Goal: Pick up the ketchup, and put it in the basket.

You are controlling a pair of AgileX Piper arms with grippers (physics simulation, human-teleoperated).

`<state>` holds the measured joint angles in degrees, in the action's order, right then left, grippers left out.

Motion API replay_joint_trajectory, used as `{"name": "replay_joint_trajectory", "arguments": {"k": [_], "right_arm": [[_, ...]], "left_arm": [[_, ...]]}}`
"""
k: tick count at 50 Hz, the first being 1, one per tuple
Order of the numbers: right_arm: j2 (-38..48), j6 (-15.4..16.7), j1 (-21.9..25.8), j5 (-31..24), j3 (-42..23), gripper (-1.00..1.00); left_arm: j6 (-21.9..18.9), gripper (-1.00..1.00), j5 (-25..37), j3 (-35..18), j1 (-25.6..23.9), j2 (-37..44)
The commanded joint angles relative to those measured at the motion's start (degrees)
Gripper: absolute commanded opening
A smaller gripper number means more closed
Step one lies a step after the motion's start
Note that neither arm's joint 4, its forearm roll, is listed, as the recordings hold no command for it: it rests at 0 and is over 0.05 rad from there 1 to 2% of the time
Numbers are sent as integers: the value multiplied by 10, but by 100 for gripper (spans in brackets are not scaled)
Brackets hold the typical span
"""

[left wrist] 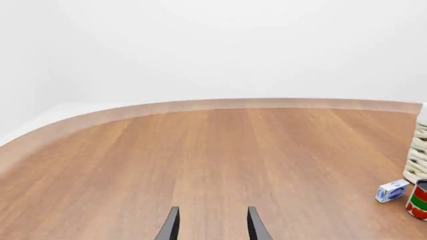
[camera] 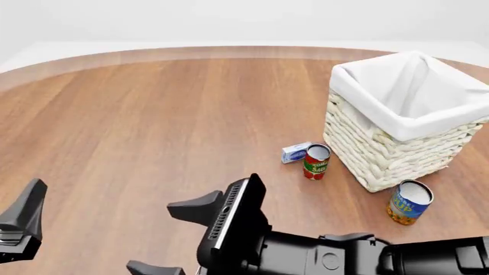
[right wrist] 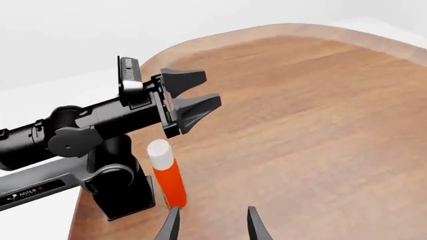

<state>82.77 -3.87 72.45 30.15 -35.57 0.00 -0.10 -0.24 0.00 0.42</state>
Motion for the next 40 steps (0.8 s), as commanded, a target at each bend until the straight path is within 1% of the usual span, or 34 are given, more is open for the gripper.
{"name": "replay_joint_trajectory", "arguments": {"k": [1, 19, 30, 31, 35, 40], "right_arm": [[27, -14, 24, -15, -35, 100], [71, -40, 56, -20, -81, 100], [87, -71, 66, -13, -96, 100], [86, -86, 69, -9, -95, 100], [91, -86, 69, -12, -102, 100], [101, -96, 71, -13, -111, 100]], "left_arm": [[0, 100, 0, 0, 0, 0], [0, 100, 0, 0, 0, 0], [0, 100, 0, 0, 0, 0], [0, 100, 0, 0, 0, 0], [0, 100, 0, 0, 0, 0], [0, 100, 0, 0, 0, 0]]}}
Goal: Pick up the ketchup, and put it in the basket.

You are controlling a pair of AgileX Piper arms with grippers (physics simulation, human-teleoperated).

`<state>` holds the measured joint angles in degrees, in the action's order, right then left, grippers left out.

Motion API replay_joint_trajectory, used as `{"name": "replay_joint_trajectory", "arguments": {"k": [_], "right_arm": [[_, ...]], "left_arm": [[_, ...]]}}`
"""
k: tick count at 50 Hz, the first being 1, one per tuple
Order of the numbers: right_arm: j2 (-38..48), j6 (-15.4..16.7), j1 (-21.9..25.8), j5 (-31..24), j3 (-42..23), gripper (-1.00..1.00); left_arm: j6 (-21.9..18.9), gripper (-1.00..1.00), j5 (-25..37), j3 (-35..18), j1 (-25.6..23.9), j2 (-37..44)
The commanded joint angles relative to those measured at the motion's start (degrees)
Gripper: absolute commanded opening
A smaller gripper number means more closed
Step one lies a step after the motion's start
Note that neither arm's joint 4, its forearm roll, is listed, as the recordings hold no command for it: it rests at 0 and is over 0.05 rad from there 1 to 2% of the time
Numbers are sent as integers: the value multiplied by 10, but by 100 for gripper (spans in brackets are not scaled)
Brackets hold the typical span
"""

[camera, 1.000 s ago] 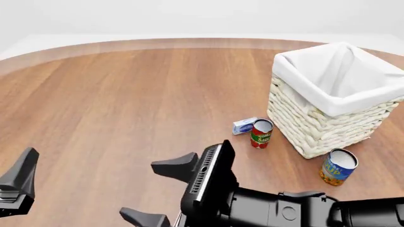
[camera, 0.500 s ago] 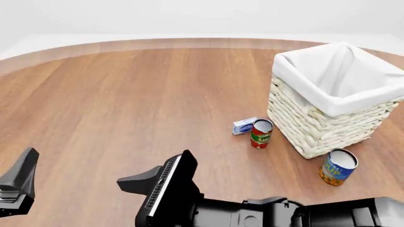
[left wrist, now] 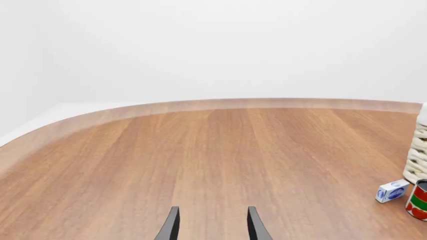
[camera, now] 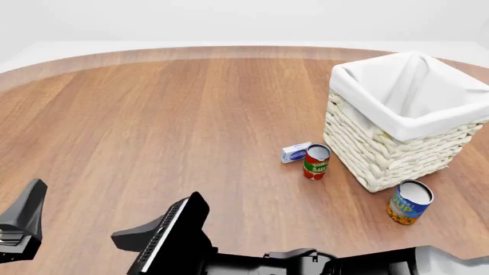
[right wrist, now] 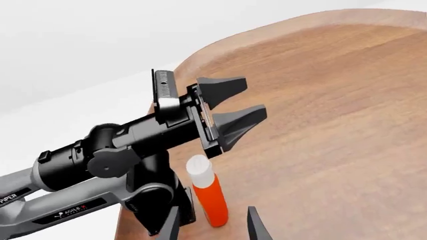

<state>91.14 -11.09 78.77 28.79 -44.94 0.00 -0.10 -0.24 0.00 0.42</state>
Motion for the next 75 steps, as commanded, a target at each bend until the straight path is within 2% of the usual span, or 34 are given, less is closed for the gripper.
{"name": "replay_joint_trajectory", "arguments": {"k": [1, 3, 4, 10, 23, 52, 75], "right_arm": [[17, -24, 8, 1, -18, 100], [23, -29, 9, 1, -22, 100], [81, -79, 12, 5, -58, 100], [88, -87, 9, 9, -61, 100], [102, -93, 8, 13, -67, 100], [156, -94, 12, -15, -115, 100], [160, -98, 35, -13, -115, 100]], "left_arm": [[0, 100, 0, 0, 0, 0], [0, 100, 0, 0, 0, 0], [0, 100, 0, 0, 0, 0], [0, 100, 0, 0, 0, 0], [0, 100, 0, 0, 0, 0], [0, 100, 0, 0, 0, 0], [0, 100, 0, 0, 0, 0]]}}
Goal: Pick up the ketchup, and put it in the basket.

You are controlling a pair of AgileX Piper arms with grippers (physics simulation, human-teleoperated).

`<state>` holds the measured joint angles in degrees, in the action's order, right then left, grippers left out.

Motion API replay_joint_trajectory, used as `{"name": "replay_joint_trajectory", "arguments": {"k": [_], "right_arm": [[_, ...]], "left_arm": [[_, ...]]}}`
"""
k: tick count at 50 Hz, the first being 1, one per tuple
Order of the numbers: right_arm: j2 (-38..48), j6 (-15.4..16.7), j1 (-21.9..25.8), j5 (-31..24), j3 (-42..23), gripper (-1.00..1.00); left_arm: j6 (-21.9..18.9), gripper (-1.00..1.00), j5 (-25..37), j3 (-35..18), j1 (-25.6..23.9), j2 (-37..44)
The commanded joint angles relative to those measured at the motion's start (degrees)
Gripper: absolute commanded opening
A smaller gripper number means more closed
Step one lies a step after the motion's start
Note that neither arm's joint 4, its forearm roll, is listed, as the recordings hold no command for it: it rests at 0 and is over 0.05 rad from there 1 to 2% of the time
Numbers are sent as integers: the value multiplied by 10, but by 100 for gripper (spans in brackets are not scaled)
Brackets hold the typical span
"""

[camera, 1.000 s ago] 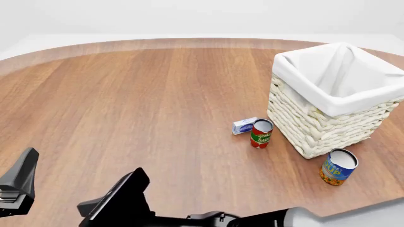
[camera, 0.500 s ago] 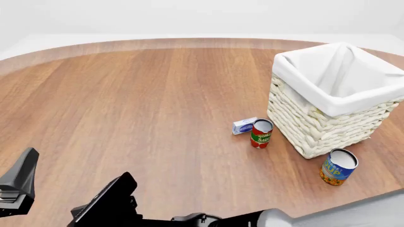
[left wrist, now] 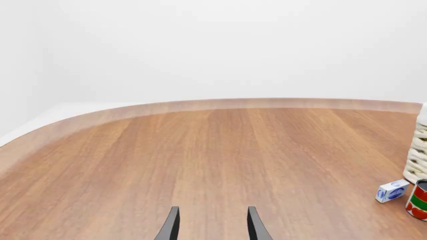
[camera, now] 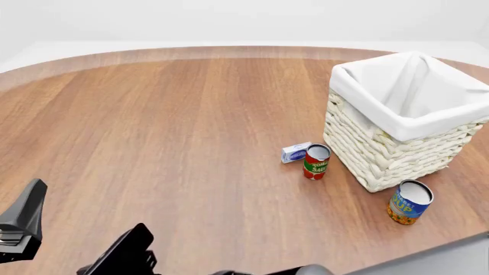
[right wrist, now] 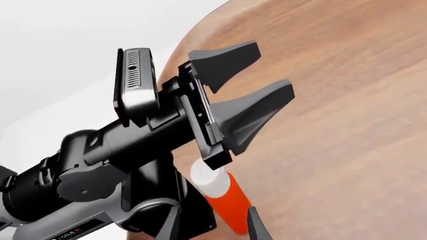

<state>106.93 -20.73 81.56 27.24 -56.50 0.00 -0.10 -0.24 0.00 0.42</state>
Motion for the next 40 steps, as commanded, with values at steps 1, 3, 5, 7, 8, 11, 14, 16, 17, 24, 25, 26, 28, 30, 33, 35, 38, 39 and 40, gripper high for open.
{"name": "replay_joint_trajectory", "arguments": {"k": [1, 3, 5, 7, 8, 11, 14, 16, 17, 24, 25, 26, 28, 30, 33, 35, 38, 39, 40], "right_arm": [[2, -1, 8, 3, 1, 100], [3, -1, 9, 5, 1, 100], [3, -1, 10, 5, 1, 100], [4, -1, 10, 5, 0, 100], [6, -1, 10, 5, -1, 100], [10, 0, 9, 4, -6, 100], [13, 1, 10, 0, -11, 100], [15, 2, 10, -1, -13, 100], [15, 2, 10, -1, -14, 100], [15, 4, 8, -9, -23, 100], [16, 4, 9, -9, -24, 100], [16, 5, 8, -12, -27, 100], [17, 7, 6, -15, -30, 100], [20, 7, 6, -12, -30, 100], [27, 8, 1, -12, -35, 100], [28, 7, 2, -16, -39, 100], [33, 7, 2, -15, -42, 100], [32, 8, 2, -22, -47, 100], [35, 7, 3, -19, -47, 100]], "left_arm": [[0, 100, 0, 0, 0, 0], [0, 100, 0, 0, 0, 0], [0, 100, 0, 0, 0, 0], [0, 100, 0, 0, 0, 0], [0, 100, 0, 0, 0, 0], [0, 100, 0, 0, 0, 0], [0, 100, 0, 0, 0, 0], [0, 100, 0, 0, 0, 0], [0, 100, 0, 0, 0, 0], [0, 100, 0, 0, 0, 0], [0, 100, 0, 0, 0, 0], [0, 100, 0, 0, 0, 0], [0, 100, 0, 0, 0, 0], [0, 100, 0, 0, 0, 0], [0, 100, 0, 0, 0, 0], [0, 100, 0, 0, 0, 0], [0, 100, 0, 0, 0, 0], [0, 100, 0, 0, 0, 0], [0, 100, 0, 0, 0, 0]]}}
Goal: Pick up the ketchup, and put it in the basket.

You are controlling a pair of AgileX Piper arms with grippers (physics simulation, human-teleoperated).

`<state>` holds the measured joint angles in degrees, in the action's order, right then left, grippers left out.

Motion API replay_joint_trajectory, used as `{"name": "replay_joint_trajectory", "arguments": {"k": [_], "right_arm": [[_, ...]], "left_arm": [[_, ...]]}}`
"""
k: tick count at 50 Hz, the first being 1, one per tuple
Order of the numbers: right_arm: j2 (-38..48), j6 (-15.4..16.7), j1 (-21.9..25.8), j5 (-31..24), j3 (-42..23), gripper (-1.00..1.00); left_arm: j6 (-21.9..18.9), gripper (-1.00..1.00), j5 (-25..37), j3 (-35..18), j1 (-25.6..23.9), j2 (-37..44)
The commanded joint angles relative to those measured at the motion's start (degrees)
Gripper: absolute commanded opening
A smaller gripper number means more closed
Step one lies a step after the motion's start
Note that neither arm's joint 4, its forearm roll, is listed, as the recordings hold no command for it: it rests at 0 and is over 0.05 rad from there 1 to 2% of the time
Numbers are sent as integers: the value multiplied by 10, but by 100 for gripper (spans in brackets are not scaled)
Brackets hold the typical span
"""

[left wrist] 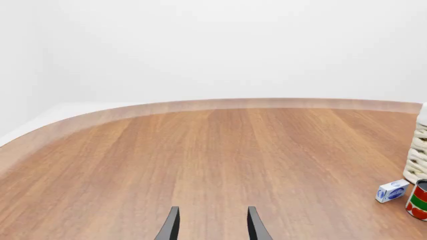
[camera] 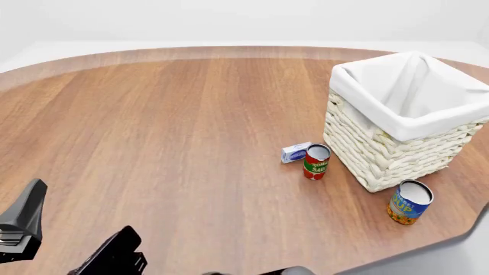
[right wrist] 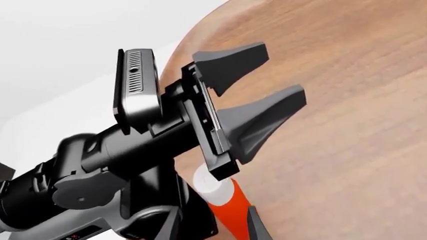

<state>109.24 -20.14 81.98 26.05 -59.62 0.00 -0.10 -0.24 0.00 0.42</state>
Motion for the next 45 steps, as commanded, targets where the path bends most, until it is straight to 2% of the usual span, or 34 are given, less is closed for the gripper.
{"name": "replay_joint_trajectory", "arguments": {"k": [1, 45], "right_arm": [[13, 2, 0, -8, -17, 100], [85, 3, -1, -31, -82, 100]], "left_arm": [[0, 100, 0, 0, 0, 0], [0, 100, 0, 0, 0, 0]]}}
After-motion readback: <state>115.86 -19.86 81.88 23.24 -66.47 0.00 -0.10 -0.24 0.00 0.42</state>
